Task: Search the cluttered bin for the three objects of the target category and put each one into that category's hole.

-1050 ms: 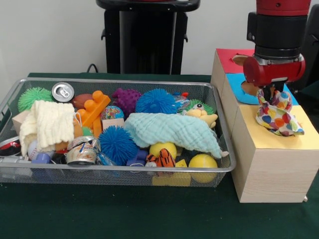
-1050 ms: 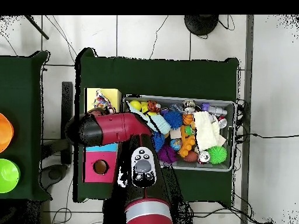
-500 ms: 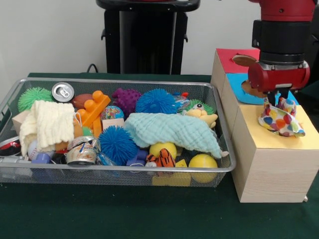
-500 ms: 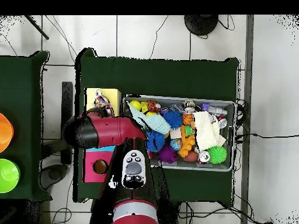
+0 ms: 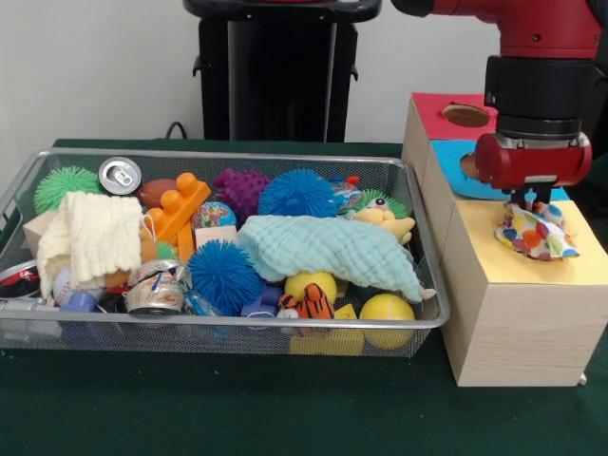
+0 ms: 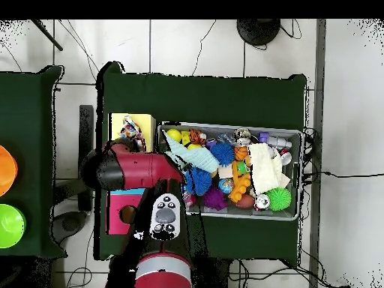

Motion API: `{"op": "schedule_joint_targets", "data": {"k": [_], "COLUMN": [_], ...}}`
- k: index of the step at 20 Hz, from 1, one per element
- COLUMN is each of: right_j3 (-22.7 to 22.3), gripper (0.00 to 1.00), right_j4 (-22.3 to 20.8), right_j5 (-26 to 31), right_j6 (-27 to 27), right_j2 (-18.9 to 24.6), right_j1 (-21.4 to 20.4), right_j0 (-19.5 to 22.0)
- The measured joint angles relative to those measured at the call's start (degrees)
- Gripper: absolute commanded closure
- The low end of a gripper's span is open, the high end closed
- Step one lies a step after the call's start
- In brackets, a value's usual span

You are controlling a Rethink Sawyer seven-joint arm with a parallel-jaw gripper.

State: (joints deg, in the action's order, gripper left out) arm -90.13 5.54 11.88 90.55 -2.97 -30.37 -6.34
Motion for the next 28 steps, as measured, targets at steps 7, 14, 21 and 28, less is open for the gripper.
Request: {"op": "schedule_joint_targets", "data": {"k": [7,14,21,28], "right_j3": [0.12,-0.22,-0.87,-1.0], "gripper": [1.0,1.0,1.0,1.0], "right_j4": [1.61,4.24,5.04,5.01], "right_j5": [-3.69,-11.81,-12.57,-13.77], "right_j6": [0.0,0.28,2.65,3.09], "right_j2": [0.0,0.26,1.49,1.54], "right_j1": [2.26,4.51,4.47,4.81], "right_j0": [0.18,0.38,1.58,2.01]}}
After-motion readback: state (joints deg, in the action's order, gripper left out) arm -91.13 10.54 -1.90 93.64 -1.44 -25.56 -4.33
